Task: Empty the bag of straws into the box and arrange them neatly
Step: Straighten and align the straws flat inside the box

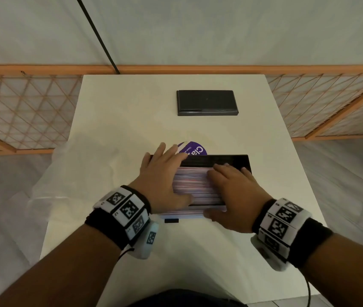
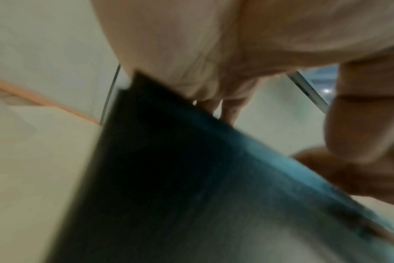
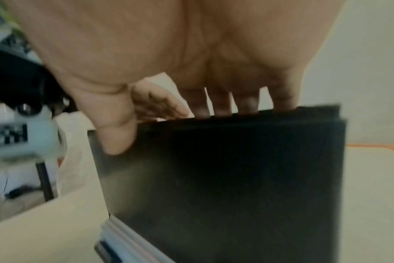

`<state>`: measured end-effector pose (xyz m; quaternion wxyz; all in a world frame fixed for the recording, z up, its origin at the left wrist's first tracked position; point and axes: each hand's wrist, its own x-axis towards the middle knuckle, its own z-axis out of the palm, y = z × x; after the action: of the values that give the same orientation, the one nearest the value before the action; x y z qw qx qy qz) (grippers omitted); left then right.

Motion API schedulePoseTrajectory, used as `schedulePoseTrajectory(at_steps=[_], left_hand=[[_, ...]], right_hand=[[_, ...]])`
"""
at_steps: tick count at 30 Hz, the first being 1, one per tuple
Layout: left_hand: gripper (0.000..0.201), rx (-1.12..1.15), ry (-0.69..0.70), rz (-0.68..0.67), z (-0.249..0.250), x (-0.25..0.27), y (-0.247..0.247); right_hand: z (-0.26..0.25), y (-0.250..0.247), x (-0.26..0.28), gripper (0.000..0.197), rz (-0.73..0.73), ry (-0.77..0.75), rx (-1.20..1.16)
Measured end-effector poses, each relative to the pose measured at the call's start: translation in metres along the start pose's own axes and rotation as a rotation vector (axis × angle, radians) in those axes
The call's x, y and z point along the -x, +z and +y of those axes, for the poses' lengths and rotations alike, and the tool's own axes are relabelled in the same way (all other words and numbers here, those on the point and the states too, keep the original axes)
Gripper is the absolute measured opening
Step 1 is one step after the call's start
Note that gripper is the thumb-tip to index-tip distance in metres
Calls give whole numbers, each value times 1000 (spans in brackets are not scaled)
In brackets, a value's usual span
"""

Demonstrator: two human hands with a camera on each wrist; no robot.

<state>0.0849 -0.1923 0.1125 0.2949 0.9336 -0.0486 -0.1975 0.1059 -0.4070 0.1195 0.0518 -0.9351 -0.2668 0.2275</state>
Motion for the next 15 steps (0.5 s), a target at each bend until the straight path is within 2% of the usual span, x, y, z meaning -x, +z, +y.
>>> schedulePoseTrajectory(at_steps=[2,3,4,5,7,9,10,11,13,15], left_hand=[[72,214,-2,355,-9,7,4],[50,295,-86,543,-18,9,5],[34,384,-229,659,-27,8,5],[31,510,-397,686,-39,5,5],[38,838,-671,619,-58,1,9],[44,1043,-856,543,-67,3,20],[47,1099,-916,508,-69,5,29],[52,1147,-958,465,-68,8,40],[66,1241,-1000,362,-64,15,59],[81,1326,-1015,266,-58,20,72]], right_hand=[[6,-1,11,61,253,-43,-158],[11,0,18,49,398,-38,-236],[17,0,24,38,518,6,-298],[23,0,30,28,583,95,-363],[38,7,38,22,563,385,-528],[57,29,39,23,423,661,-624],[64,42,39,25,322,738,-623],[69,58,37,28,216,773,-619],[71,89,30,25,58,738,-677],[66,110,24,13,1,708,-805]])
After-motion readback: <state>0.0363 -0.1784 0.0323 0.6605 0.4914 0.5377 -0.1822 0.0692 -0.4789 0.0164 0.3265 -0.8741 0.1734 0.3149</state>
